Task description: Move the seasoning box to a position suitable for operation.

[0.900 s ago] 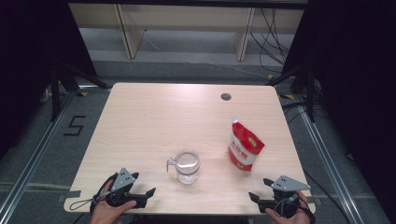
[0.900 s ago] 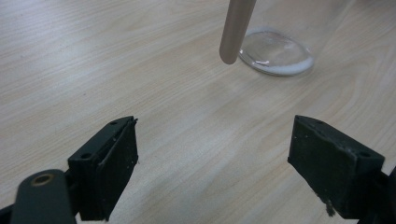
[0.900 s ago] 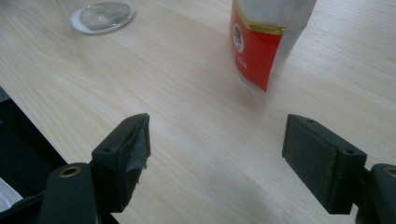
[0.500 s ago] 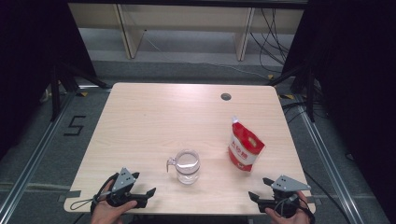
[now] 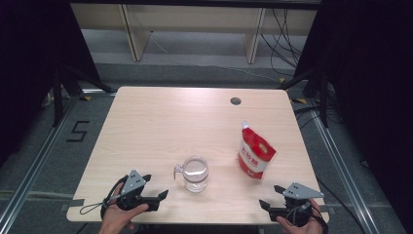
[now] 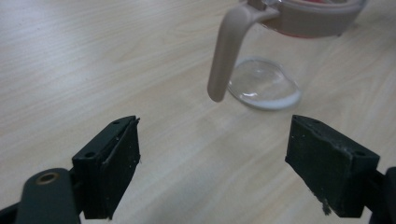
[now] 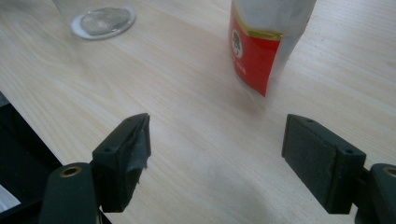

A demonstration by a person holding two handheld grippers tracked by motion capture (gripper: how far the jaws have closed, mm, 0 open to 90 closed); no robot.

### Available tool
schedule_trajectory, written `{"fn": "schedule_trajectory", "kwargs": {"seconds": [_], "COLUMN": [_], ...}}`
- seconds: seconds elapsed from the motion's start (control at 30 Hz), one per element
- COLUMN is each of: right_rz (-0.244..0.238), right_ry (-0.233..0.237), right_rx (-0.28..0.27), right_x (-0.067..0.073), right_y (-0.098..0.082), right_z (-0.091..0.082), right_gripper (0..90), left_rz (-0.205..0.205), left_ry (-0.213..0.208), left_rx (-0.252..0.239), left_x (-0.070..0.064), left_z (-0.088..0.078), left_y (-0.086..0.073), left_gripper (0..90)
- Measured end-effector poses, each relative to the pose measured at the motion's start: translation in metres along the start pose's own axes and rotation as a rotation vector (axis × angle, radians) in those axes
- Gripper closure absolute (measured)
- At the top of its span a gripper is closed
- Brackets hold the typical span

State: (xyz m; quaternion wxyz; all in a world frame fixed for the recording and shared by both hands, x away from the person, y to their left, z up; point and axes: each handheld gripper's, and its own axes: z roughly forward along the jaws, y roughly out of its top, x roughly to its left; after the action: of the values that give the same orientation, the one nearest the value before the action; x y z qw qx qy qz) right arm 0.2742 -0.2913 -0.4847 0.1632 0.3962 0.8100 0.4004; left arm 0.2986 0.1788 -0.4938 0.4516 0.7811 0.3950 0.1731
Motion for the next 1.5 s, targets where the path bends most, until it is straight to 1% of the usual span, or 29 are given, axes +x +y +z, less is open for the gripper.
{"fn": "schedule_trajectory", "kwargs": {"seconds": [0.03,0.1,0.17,0.2,0.23,0.27,0.33,0.37,0.47,0.5,0.57,0.6,0.63,0.67,0.7,0.87,0.9,0.97,1.0,1.03,1.07,1.1,1.13,1.23,1.27,1.37,1.4,1.43,1.5], "right_rz": [-0.010,-0.007,-0.016,-0.016,-0.002,0.000,-0.002,-0.005,0.027,-0.007,-0.006,-0.027,-0.030,-0.018,0.003,-0.029,-0.038,-0.031,-0.006,-0.003,-0.003,-0.029,-0.027,-0.029,-0.031,-0.016,-0.026,-0.027,-0.021], "right_ry": [-0.012,0.005,0.008,0.008,0.000,0.002,0.007,0.003,0.000,0.002,0.002,0.004,0.002,0.010,0.019,0.015,0.020,0.036,0.023,0.031,0.031,0.049,0.026,0.037,0.038,0.033,0.046,0.036,0.033], "right_rx": [0.000,0.008,0.001,0.001,0.006,0.008,0.005,0.004,0.015,0.006,0.006,0.001,0.000,0.004,0.012,0.007,0.009,0.005,0.016,0.024,0.024,0.018,0.010,0.015,0.012,0.015,0.015,0.012,0.015], "right_x": [0.000,0.001,0.001,0.001,0.002,0.002,0.002,0.002,0.005,0.002,0.002,0.001,0.001,0.002,0.004,0.003,0.003,0.004,0.007,0.008,0.008,0.004,0.005,0.004,0.004,0.005,0.005,0.005,0.006], "right_y": [0.001,0.002,0.002,0.002,0.002,0.002,0.002,0.002,0.001,0.002,0.002,0.002,0.002,0.002,0.002,0.003,0.003,0.003,0.002,0.002,0.002,0.003,0.002,0.002,0.002,0.002,0.003,0.003,0.003], "right_z": [0.000,0.000,0.001,0.001,0.000,0.000,0.001,0.000,-0.001,0.000,0.000,0.001,0.001,0.001,0.001,0.004,0.004,0.005,0.004,0.004,0.004,0.005,0.004,0.004,0.004,0.004,0.005,0.004,0.004], "right_gripper": [24.8,25.0,25.0,25.0,25.0,25.0,25.0,25.0,25.0,25.0,25.0,25.1,25.1,25.1,25.1,25.3,25.5,25.7,25.7,25.7,25.7,25.7,25.7,25.7,25.9,26.2,26.4,26.4,26.4], "left_rz": [0.004,0.020,0.017,0.037,0.047,0.080,0.086,0.109,0.097,0.129,0.117,0.118,0.122,0.140,0.139,0.149,0.138,0.179,0.172,0.175,0.175,0.171,0.171,0.181,0.162,0.196,0.188,0.201,0.199], "left_ry": [0.002,0.012,0.014,0.016,0.011,-0.001,0.002,0.003,0.005,0.008,0.007,-0.006,-0.009,-0.008,-0.011,-0.027,-0.030,-0.033,-0.034,-0.038,-0.038,-0.047,-0.048,-0.057,-0.058,-0.048,-0.047,-0.055,-0.055], "left_rx": [-0.008,-0.014,-0.023,-0.014,-0.012,-0.009,0.002,0.005,0.005,-0.001,-0.002,-0.006,-0.006,-0.003,-0.009,-0.029,-0.028,-0.026,-0.032,-0.032,-0.032,-0.036,-0.037,-0.044,-0.038,-0.034,-0.037,-0.036,-0.036], "left_x": [0.002,0.002,0.001,0.000,-0.001,-0.002,-0.003,-0.005,-0.007,-0.006,-0.006,-0.006,-0.007,-0.007,-0.008,-0.004,-0.004,-0.002,-0.003,-0.003,-0.003,-0.004,-0.004,-0.003,-0.005,-0.005,-0.005,-0.004,-0.004], "left_z": [0.005,0.010,0.013,0.017,0.020,0.028,0.030,0.035,0.038,0.040,0.042,0.044,0.045,0.046,0.047,0.049,0.049,0.048,0.048,0.048,0.048,0.048,0.048,0.048,0.048,0.047,0.047,0.047,0.047], "left_y": [0.005,0.010,0.011,0.014,0.015,0.017,0.018,0.020,0.021,0.022,0.023,0.023,0.023,0.024,0.025,0.029,0.028,0.029,0.029,0.029,0.029,0.029,0.029,0.029,0.028,0.028,0.028,0.028,0.028], "left_gripper": [17.9,19.4,21.6,21.6,28.6,29.8,33.4,35.4,38.5,40.1,41.2,44.8,45.5,46.6,47.9,51.5,53.4,56.6,58.5,59.7,61.7,63.8,65.3,68.9,70.3,74.1,75.2,75.5,75.7]}}
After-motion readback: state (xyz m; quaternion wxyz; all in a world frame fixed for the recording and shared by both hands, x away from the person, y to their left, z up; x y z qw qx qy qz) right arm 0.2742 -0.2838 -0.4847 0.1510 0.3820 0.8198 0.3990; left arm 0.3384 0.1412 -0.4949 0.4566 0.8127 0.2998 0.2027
